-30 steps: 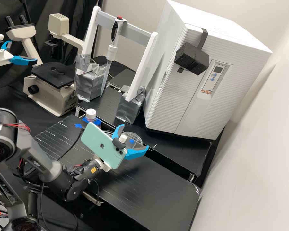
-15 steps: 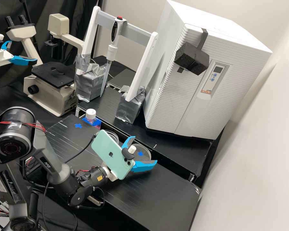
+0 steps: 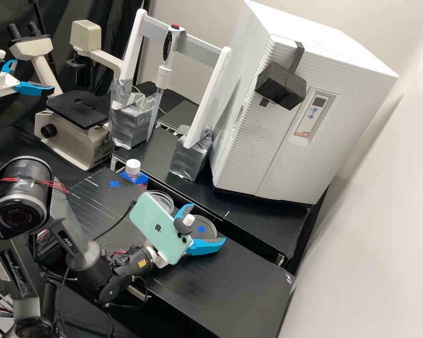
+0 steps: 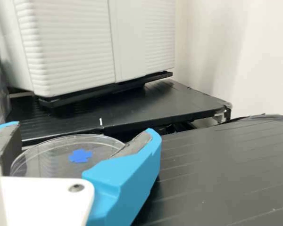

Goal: Open the lid

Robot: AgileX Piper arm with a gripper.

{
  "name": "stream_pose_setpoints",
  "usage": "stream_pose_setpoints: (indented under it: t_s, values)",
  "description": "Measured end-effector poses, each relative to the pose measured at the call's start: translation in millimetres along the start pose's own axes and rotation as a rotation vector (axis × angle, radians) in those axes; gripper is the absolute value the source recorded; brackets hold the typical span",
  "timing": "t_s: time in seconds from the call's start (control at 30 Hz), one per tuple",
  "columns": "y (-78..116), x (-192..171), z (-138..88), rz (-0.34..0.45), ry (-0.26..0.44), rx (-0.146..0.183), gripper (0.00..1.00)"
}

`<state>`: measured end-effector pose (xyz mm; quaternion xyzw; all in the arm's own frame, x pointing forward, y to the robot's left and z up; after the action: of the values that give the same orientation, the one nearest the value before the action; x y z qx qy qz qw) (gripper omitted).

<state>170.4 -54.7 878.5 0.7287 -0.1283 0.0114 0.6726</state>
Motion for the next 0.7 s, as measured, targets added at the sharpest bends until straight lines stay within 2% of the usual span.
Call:
stream_pose_setpoints:
  t_s: [0.33,0.37,0.7]
  values:
    - [-2.0,0.9,1.8,-0.010,-0.003,-0.015,0.00]
    - [-2.4,1.0,1.5,-0.013,-0.001,-0.015,1.00]
    - [-4.1,1.2,0.6,-0.019,0.002,-0.019,1.00]
